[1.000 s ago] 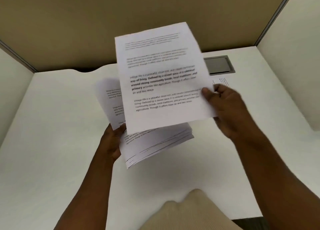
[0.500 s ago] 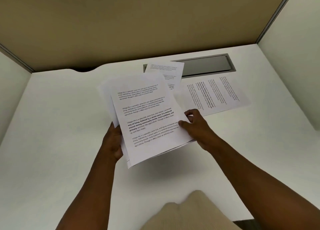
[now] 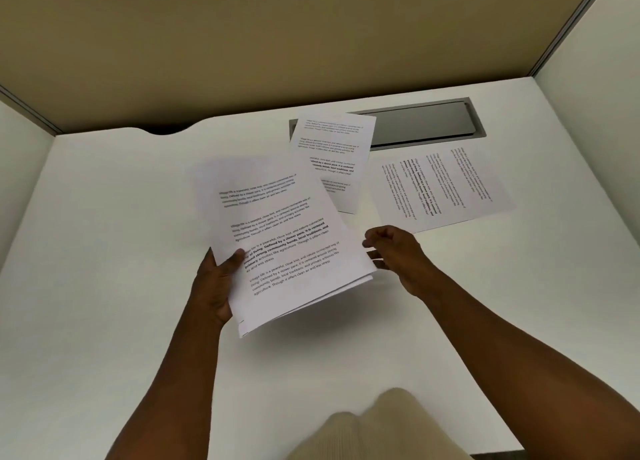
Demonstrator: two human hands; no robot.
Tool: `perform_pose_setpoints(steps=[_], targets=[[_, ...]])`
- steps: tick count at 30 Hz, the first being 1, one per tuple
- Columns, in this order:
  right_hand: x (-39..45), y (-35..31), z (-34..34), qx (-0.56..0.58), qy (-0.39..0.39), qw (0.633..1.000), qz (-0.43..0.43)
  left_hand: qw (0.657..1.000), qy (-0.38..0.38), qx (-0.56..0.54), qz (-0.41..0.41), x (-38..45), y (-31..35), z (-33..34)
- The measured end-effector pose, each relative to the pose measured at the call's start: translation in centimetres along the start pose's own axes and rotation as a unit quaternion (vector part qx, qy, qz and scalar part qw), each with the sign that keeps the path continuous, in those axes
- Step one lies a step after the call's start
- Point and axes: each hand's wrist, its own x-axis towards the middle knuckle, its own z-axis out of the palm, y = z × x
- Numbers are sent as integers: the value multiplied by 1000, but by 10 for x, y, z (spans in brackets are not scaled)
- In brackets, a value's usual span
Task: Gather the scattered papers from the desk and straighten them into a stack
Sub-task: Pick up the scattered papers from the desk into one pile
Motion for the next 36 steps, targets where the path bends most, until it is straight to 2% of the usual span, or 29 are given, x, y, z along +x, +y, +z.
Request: perform_pose_setpoints(steps=[3,7,12,18,28,32,34,36], targets=[[26,4,-7,-33,84,995,29,1000,16,-11,1,6,5,-10],[64,-7,-1,-66,141,987,45,999,43,-19,5,15,10,-25],[114,-25,27,-119,151,980,47,998,47,-29,12,27,16,-33],[149,-47,61,-224,198,951,73,997,61,-30,22,38,25,-33],[176,-59,80,-180,245,946,107,996,72,-44,6,56,23,-44],[175,-53,79,-224,243,940,79,997,68,-43,3,54,25,-39],[172,-49,75,-246,244,938,15,996,76,-34,10,51,28,-36],[167,-47,69,-218,250,941,-65,997,73,-27,17,47,29,-35]])
